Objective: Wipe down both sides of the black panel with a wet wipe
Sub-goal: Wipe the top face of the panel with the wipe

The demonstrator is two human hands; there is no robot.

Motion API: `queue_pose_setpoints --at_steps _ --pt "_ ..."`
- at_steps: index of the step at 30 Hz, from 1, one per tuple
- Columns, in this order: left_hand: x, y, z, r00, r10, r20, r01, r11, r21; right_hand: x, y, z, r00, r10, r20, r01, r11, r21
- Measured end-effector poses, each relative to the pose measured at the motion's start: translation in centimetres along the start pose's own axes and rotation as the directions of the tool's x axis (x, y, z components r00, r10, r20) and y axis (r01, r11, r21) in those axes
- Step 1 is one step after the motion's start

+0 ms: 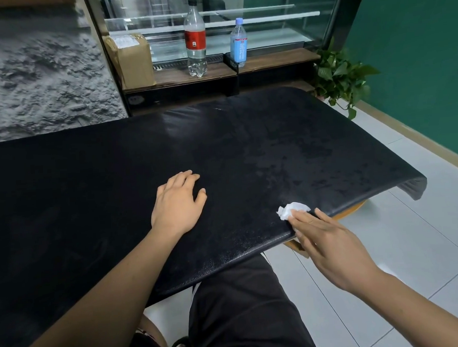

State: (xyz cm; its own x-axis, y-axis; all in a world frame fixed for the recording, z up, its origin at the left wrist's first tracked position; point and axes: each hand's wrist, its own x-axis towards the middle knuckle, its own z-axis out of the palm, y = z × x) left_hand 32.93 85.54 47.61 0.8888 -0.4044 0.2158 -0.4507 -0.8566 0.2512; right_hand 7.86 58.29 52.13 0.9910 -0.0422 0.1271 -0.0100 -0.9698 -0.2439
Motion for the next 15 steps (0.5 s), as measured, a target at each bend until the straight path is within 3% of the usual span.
queue_pose_setpoints --at_steps 7,15 --pt "0.4 0.0 -0.4 1.0 -0.002 0.03 0.004 0.998 -0.06 1.4 -1.1 0.0 0.995 0.081 -0.058 -0.076 0.994 0.076" --pt "-1.2 -1.0 -2.1 0.999 -0.005 0.033 0.009 0.992 -0.126 6.6 -6.1 1.7 0.998 -0.005 -0.057 0.016 0.983 0.181"
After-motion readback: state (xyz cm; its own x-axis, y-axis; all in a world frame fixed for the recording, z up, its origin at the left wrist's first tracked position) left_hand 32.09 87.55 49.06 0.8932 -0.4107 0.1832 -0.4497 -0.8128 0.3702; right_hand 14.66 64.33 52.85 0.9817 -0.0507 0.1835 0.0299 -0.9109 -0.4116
